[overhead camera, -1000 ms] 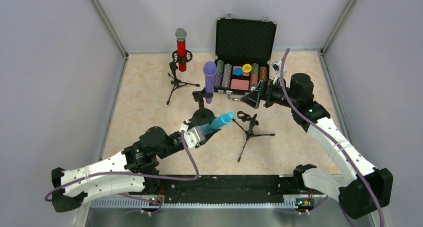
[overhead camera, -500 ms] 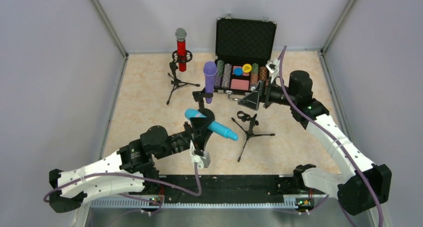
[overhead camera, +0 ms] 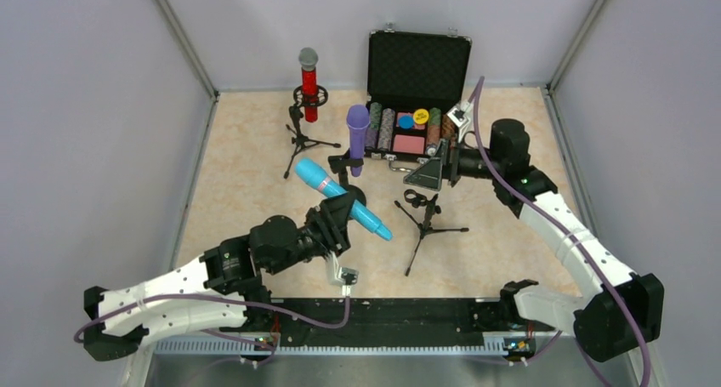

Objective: Attach the microphones to the stand

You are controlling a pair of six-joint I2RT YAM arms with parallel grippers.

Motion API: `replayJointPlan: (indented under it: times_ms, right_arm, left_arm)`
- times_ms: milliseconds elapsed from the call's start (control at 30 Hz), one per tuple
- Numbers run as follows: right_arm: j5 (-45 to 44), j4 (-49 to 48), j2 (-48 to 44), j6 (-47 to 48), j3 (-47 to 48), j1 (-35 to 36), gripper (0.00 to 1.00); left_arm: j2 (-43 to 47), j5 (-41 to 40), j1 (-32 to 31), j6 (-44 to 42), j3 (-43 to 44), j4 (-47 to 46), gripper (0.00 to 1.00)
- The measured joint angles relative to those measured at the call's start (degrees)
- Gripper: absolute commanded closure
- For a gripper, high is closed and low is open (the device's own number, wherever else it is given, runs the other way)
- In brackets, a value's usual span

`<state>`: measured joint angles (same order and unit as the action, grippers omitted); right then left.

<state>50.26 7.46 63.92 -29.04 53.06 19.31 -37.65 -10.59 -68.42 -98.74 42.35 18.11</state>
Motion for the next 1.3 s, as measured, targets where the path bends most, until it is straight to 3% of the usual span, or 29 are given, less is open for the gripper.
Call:
replayJointPlan:
  times_ms: [167, 400, 933, 1300]
  right_arm:
    - [1.86, -2.03, 0.83, -0.76, 0.02, 0.55, 0.06]
    - [3.02, -3.72, 2.86, -1.66, 0.70, 4.28, 0.07]
    - [6.69, -13.18, 6.25, -5.07, 1.38, 14.01, 0.11]
    - [9.66, -19.28, 6.23, -6.56, 0.96, 16.79, 0.24]
  left_arm:
    - [-0.02, -4.92, -0.31, -10.23, -2.25, -0.37, 1.00]
    - [-0.02, -9.38, -1.03, -17.59, -2.38, 0.24, 1.00]
    - [-7.02, -9.84, -4.24, -20.04, 3.85, 2.91, 1.00]
    - [-10.91, -10.08, -6.23, -20.15, 7.26, 2.38, 1.00]
